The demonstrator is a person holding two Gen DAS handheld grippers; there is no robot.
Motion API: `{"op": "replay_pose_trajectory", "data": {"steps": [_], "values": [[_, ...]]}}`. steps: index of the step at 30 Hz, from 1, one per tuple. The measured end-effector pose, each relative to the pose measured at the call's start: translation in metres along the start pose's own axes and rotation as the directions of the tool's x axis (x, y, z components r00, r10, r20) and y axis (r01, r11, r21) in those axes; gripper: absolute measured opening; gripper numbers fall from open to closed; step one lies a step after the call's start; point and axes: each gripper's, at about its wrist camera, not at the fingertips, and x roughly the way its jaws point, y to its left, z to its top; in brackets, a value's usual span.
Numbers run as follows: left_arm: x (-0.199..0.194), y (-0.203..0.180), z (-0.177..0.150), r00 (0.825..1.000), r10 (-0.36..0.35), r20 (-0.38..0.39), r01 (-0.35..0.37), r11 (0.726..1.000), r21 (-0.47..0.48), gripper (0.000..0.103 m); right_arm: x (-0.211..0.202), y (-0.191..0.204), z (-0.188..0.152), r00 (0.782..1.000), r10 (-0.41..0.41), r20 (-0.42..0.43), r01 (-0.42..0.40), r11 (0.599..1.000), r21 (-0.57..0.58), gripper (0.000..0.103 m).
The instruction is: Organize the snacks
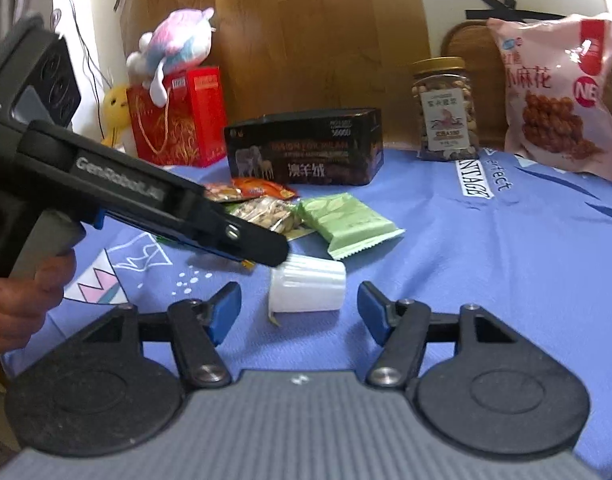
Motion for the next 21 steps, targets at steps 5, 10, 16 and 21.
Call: {"op": "replay_pose_trajectory", "data": {"steps": [5,10,16,21], "values": [[0.013,0.002,-0.002,0.999,-0.038,-0.008,0.038,0.999,0.001,0.046,0.014,0.006,-0.004,0.998,-0.039,-0.042,0.038,0.999,-0.027,0.047],[-0.008,0.001,0.003,0.998,-0.043,0.039,0.042,0.999,0.018,0.045,0.007,0.006,0.002,1.0,-0.016,-0.008,0.016,0.999,0.027,0.047],[-0.041,0.02,0.049,0.988,-0.016,0.153,0.014,1.0,0.015,0.045,0.023,0.02,0.048,0.996,-0.004,0.086,0.006,1.0,-0.028,0.047],[-0.043,0.047,0.124,0.97,0.033,0.243,-0.04,0.999,0.023,0.046,0.072,0.007,0.118,0.989,0.013,0.145,-0.01,1.0,-0.024,0.047]]}}
